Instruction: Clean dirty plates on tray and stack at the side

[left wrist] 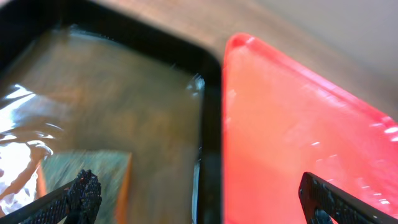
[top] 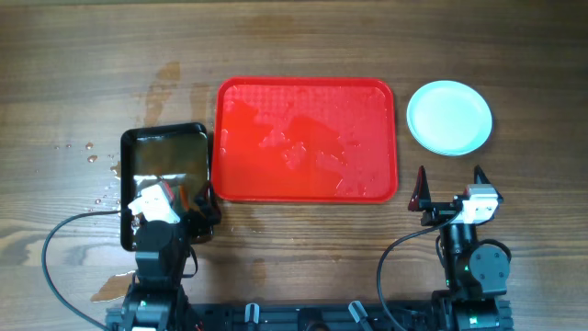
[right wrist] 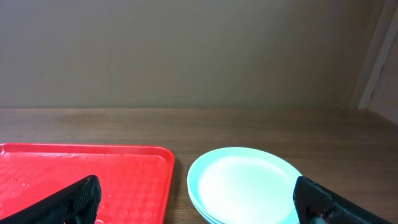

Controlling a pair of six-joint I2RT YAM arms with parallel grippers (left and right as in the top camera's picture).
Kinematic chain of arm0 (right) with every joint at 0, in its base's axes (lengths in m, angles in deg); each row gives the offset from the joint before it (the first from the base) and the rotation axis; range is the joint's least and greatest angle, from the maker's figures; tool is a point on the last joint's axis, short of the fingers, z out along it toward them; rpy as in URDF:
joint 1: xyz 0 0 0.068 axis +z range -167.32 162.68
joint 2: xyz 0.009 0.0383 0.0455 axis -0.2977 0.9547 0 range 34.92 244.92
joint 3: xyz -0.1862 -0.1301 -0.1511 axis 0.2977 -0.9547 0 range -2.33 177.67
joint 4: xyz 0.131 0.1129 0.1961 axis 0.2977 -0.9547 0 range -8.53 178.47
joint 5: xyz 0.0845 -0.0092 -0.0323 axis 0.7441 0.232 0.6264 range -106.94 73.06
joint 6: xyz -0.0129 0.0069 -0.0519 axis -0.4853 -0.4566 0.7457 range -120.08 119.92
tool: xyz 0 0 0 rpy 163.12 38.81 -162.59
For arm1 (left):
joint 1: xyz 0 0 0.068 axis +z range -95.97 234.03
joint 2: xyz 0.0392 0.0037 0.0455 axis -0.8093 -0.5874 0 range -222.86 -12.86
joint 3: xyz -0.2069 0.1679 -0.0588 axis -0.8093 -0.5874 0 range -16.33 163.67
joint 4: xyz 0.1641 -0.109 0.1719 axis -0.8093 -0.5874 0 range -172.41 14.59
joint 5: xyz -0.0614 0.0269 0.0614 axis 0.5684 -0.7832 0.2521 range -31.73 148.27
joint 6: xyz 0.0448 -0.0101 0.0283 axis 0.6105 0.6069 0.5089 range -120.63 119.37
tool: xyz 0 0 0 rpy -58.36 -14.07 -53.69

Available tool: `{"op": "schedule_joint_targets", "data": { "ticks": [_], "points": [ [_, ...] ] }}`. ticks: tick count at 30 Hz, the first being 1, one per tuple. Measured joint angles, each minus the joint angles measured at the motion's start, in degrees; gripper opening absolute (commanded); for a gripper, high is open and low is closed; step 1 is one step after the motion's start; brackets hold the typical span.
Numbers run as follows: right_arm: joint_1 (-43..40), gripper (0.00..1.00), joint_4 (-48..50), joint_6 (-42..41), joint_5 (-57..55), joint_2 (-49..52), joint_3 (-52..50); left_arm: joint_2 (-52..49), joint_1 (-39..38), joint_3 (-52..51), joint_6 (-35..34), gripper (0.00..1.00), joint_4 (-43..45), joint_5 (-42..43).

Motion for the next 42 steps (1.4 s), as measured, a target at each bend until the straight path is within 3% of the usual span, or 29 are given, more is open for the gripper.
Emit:
{"op": "schedule_joint_targets", "data": {
  "ticks": [7, 13, 26, 42],
  "points": [
    [0.0, 1.0, 0.0, 0.0, 0.0, 0.0, 0.0, 14.4, -0.7, 0.0, 1.4, 1.0, 0.1, 2.0],
    [0.0, 1.0, 0.0, 0.0, 0.0, 0.0, 0.0, 20.8, -0.7, 0.0, 1.6, 1.0, 0.1, 2.3],
    [0.0, 1.0, 0.0, 0.0, 0.0, 0.0, 0.0, 21.6, -0.7, 0.0, 14.9, 1.0, 0.1, 2.3],
    [0.0, 1.0, 0.0, 0.0, 0.0, 0.0, 0.0, 21.6, -0.5, 0.0, 21.0, 1.0, 0.1, 2.3]
  ]
}}
